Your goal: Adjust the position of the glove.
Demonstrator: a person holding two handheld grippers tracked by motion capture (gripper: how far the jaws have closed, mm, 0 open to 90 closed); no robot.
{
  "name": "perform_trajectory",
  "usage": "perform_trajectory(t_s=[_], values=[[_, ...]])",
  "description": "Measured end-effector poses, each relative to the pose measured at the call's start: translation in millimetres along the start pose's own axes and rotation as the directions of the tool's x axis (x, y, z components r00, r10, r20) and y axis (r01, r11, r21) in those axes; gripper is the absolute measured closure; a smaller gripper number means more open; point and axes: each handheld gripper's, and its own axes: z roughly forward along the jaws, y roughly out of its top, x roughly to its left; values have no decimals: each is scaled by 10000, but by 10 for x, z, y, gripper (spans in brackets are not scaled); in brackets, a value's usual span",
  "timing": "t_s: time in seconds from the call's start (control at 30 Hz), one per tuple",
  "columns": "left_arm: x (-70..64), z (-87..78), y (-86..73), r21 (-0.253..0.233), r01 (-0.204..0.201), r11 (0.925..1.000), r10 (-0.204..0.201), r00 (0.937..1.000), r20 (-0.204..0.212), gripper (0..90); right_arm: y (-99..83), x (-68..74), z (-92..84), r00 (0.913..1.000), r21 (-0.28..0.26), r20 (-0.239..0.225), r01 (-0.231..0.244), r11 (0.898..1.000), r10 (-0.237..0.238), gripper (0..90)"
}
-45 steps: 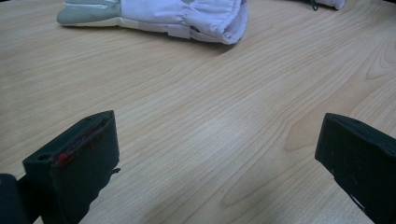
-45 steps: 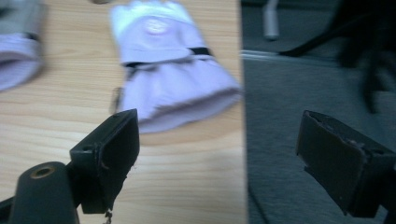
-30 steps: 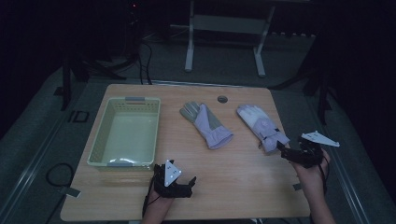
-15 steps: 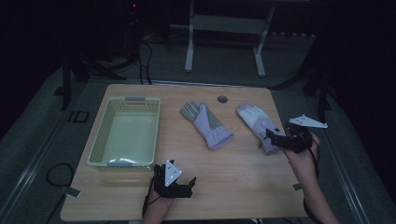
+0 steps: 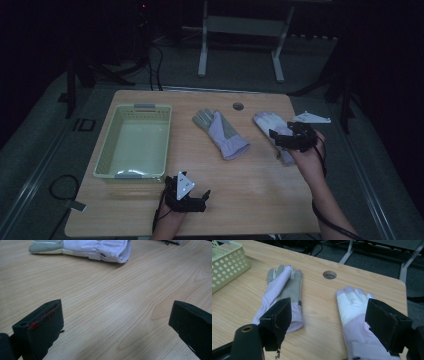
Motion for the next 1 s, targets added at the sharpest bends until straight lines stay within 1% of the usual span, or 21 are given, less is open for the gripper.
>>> perform_trajectory(t_s=[0.2, 0.37, 0.53, 0.57, 0.63, 0.67, 0.73, 0.77, 0.87, 1.0], values=[[1, 1, 0, 9, -6, 10000, 6, 10000, 32, 0, 119, 153, 192, 9988, 224, -344, 370, 9991, -362, 216], [0, -1, 0, -2, -13, 10000, 13, 10000, 38, 0, 200, 274, 367, 9964, 378, -683, 534, 9979, -507, 228], [2, -2, 0, 12, -20, 10000, 20, 10000, 74, 0, 254, 370, 532, 9937, 532, -923, 688, 9962, -637, 241], [2, -2, 0, 7, -19, 10000, 19, 10000, 75, 0, 262, 388, 566, 9926, 551, -1036, 696, 9961, -636, 246], [2, -3, 0, 14, -36, 10000, 36, 10000, 82, 0, 274, 428, 639, 9917, 617, -1084, 764, 9952, -695, 248], [1, -2, 0, 5, -30, 10000, 30, 10000, 88, 0, 279, 446, 680, 9907, 691, -1188, 751, 9948, -666, 249], [1, -2, 0, 5, -30, 10000, 30, 10000, 88, 0, 282, 462, 712, 9904, 729, -1205, 770, 9944, -679, 249], [1, -2, 1, 31, -45, 10000, 45, 9999, 112, 0, 284, 511, 826, 9884, 928, -1333, 861, 9920, -733, 273], [2, -1, 0, 2, -41, 10000, 41, 9999, 119, 0, 273, 565, 981, 9838, 1274, -1488, 1195, 9846, -1001, 296], [6, -2, 0, 17, -42, 10000, 42, 9999, 133, 0, 238, 629, 1173, 9796, 1587, -1724, 1311, 9786, -1033, 335]])
